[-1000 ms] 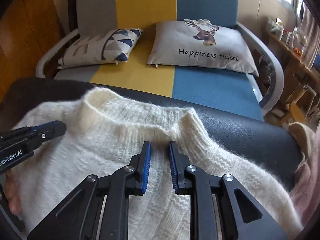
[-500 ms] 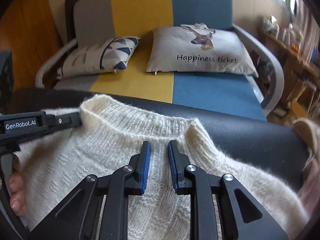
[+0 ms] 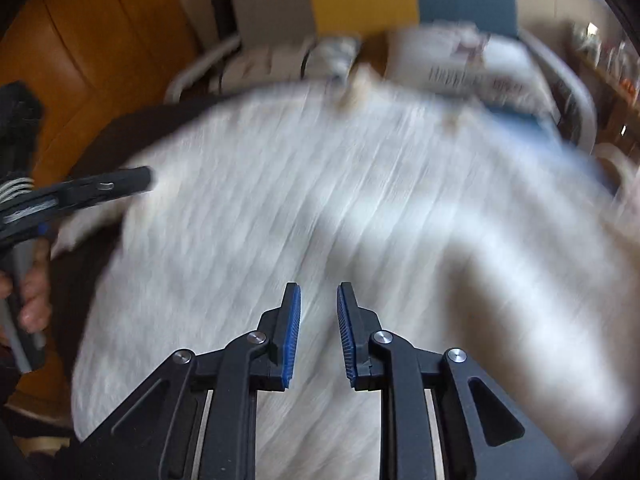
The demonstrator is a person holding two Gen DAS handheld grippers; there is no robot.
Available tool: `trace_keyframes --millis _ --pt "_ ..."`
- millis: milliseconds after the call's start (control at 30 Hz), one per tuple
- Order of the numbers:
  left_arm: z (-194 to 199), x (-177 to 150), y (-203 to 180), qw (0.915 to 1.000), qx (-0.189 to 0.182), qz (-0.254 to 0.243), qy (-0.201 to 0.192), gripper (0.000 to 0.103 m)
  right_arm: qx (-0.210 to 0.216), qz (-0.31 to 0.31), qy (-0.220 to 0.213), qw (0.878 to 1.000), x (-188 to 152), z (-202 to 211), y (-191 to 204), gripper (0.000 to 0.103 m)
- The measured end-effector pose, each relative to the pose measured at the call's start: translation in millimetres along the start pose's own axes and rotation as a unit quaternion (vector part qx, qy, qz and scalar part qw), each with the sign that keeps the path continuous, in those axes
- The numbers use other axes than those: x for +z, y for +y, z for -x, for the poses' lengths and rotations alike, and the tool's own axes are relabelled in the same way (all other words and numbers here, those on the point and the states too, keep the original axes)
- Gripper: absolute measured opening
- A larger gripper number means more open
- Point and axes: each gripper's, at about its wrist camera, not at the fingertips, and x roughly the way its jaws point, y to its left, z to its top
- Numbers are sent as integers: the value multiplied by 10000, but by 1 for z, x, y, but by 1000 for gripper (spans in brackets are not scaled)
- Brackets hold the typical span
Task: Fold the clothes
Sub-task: 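Move both open grippers over the spread sweater toward its hem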
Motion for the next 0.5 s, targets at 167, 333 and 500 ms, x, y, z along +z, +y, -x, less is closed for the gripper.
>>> trace_keyframes --millis 167,333,500 --pt "-6 -54 17 9991 279 31 307 10 -577 74 -421 9974 -12 2 23 22" --pt "15 -60 21 9991 416 -16 37 10 -97 -337 -344 9988 -28 55 24 22" --pt "52 -74 2 9990 266 -263 -227 11 -834 -233 -19 9962 -98 95 22 22"
